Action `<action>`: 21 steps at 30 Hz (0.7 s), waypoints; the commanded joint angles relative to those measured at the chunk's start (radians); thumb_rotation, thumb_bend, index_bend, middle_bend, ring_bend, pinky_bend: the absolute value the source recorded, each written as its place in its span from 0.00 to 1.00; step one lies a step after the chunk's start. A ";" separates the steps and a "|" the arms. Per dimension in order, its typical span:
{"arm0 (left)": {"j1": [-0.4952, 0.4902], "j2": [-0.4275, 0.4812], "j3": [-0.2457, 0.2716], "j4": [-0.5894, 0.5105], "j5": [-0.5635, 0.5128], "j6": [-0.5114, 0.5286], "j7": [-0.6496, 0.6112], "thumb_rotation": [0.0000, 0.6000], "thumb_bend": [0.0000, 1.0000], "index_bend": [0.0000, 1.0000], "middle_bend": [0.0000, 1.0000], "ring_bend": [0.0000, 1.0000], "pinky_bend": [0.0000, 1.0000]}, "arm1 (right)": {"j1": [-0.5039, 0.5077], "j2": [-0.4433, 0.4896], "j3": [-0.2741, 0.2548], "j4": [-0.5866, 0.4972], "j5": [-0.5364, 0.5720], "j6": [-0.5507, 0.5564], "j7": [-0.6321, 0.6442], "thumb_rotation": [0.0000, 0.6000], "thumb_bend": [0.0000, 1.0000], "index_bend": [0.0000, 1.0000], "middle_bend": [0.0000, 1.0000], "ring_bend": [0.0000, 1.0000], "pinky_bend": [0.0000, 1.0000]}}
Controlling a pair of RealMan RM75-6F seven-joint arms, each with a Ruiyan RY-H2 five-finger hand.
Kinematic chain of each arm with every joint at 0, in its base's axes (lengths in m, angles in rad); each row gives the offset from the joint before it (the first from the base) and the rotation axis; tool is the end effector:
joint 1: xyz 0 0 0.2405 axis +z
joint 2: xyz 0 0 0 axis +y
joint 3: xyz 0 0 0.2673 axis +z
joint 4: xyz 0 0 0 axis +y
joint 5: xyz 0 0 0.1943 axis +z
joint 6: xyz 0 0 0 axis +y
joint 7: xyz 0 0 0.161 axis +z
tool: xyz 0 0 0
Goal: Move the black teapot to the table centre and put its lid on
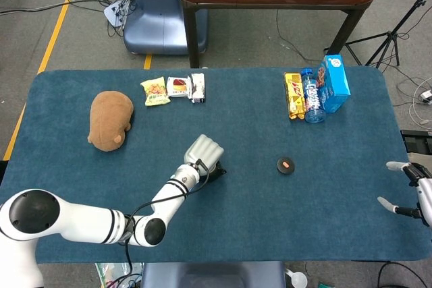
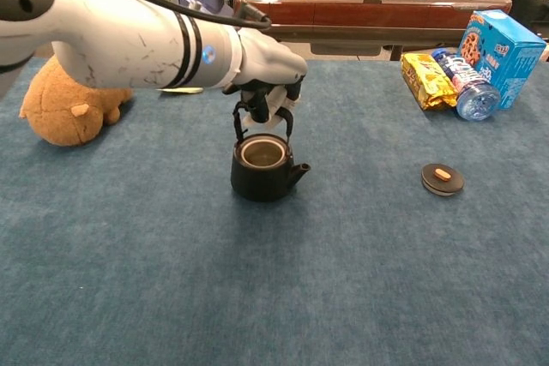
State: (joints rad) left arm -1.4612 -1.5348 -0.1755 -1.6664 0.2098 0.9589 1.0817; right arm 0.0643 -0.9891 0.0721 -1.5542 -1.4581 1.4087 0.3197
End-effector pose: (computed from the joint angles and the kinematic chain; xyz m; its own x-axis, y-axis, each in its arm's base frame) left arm 0.0372 0.3847 -0.0345 0.8243 0.1886 0.5338 0.5312 -0.5838 -0.6140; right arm -0.3437 -0.1958 0.2254 0.2613 -0.0320 0.9647 -0.9620 0.0739 0.2630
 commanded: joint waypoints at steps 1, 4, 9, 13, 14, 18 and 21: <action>-0.013 -0.011 -0.003 0.009 -0.010 -0.001 -0.001 1.00 0.92 0.68 0.78 0.48 0.68 | 0.000 0.001 0.000 0.002 -0.001 -0.001 0.005 1.00 0.00 0.30 0.33 0.23 0.43; -0.031 -0.024 -0.006 0.025 -0.021 -0.004 -0.001 1.00 0.92 0.68 0.78 0.49 0.68 | 0.001 0.002 0.000 0.005 0.001 -0.004 0.011 1.00 0.00 0.30 0.33 0.23 0.43; -0.056 -0.045 -0.014 0.051 -0.039 -0.009 -0.007 1.00 0.92 0.67 0.78 0.49 0.68 | 0.002 0.003 -0.001 0.005 0.000 -0.005 0.016 1.00 0.00 0.29 0.33 0.23 0.43; -0.067 -0.066 -0.014 0.075 -0.036 -0.011 -0.018 1.00 0.92 0.67 0.78 0.49 0.68 | 0.003 0.004 -0.002 0.006 0.000 -0.007 0.019 1.00 0.00 0.29 0.33 0.23 0.43; -0.068 -0.070 -0.013 0.081 -0.034 -0.011 -0.021 1.00 0.92 0.67 0.78 0.49 0.68 | 0.003 0.004 -0.002 0.006 0.000 -0.008 0.019 1.00 0.00 0.29 0.33 0.23 0.43; -0.071 -0.095 -0.012 0.113 -0.020 0.000 -0.034 1.00 0.92 0.67 0.78 0.49 0.68 | 0.003 0.004 -0.002 0.007 0.001 -0.008 0.021 1.00 0.00 0.30 0.33 0.23 0.43; -0.072 -0.105 -0.015 0.128 -0.015 -0.001 -0.044 1.00 0.92 0.67 0.78 0.49 0.68 | 0.004 0.004 -0.002 0.007 0.001 -0.010 0.020 1.00 0.00 0.29 0.33 0.23 0.43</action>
State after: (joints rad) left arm -1.5328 -1.6381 -0.1895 -1.5407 0.1926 0.9576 1.0400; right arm 0.0683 -0.9850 0.0699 -1.5475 -1.4570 1.3987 0.3400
